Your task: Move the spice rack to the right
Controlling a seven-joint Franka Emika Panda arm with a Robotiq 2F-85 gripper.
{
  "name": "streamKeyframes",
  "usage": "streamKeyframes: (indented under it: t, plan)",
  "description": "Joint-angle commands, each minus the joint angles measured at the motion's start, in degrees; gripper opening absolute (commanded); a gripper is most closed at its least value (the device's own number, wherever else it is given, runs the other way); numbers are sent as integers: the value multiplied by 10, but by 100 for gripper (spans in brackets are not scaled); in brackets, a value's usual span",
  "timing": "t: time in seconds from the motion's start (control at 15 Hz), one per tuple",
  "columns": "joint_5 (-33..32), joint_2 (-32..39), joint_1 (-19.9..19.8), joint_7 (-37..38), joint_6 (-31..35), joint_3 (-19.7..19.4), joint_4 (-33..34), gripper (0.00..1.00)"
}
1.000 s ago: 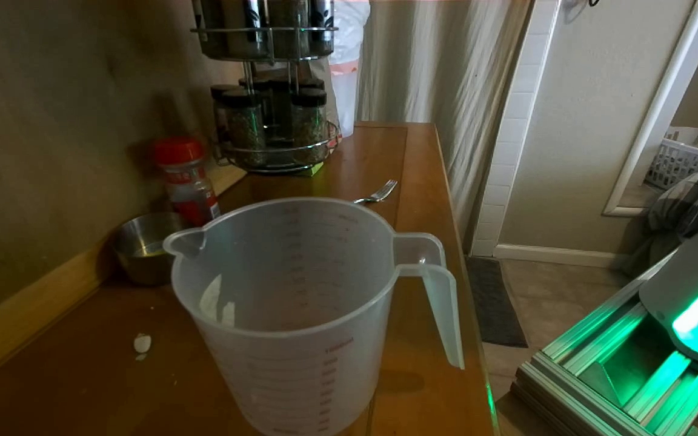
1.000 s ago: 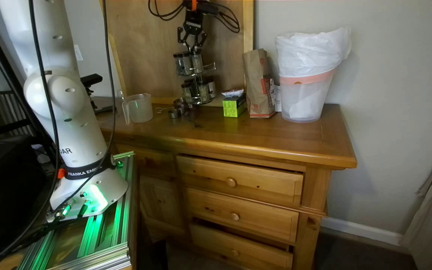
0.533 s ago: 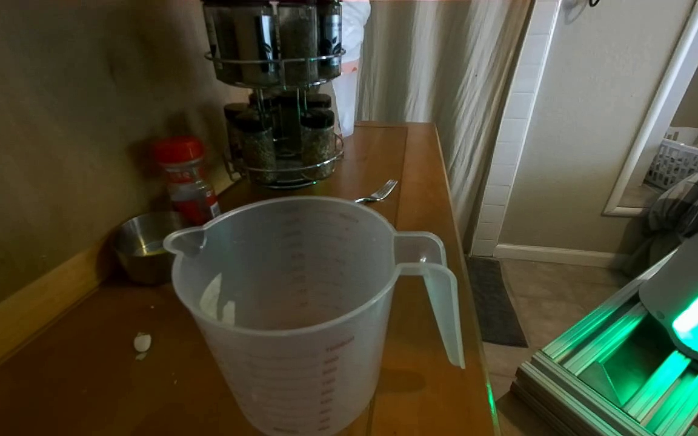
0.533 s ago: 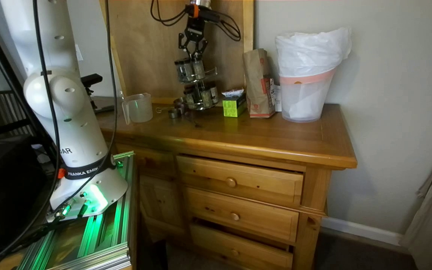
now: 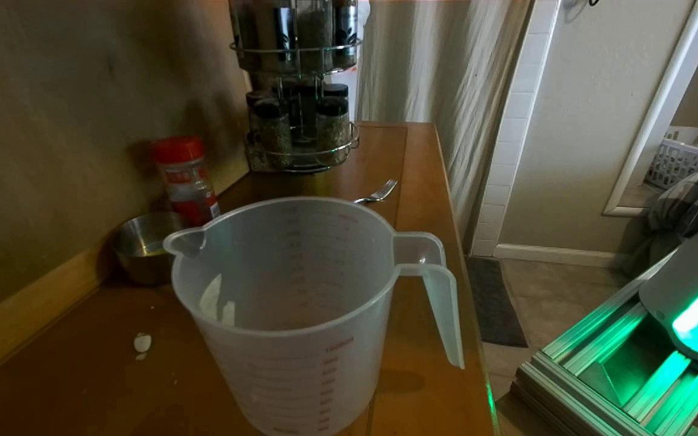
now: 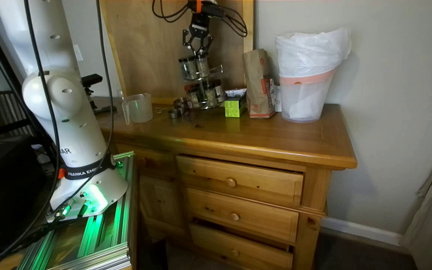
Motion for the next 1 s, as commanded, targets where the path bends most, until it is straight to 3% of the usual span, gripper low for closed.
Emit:
streamKeyframes:
  t: [0.0, 0.6, 0.93]
  plan:
    - [49, -67, -25, 30, -20, -22, 4, 2]
    - [93, -103, -49, 68, -102, -64, 4, 2]
    - [104, -145, -65, 126, -79, -90, -35, 2]
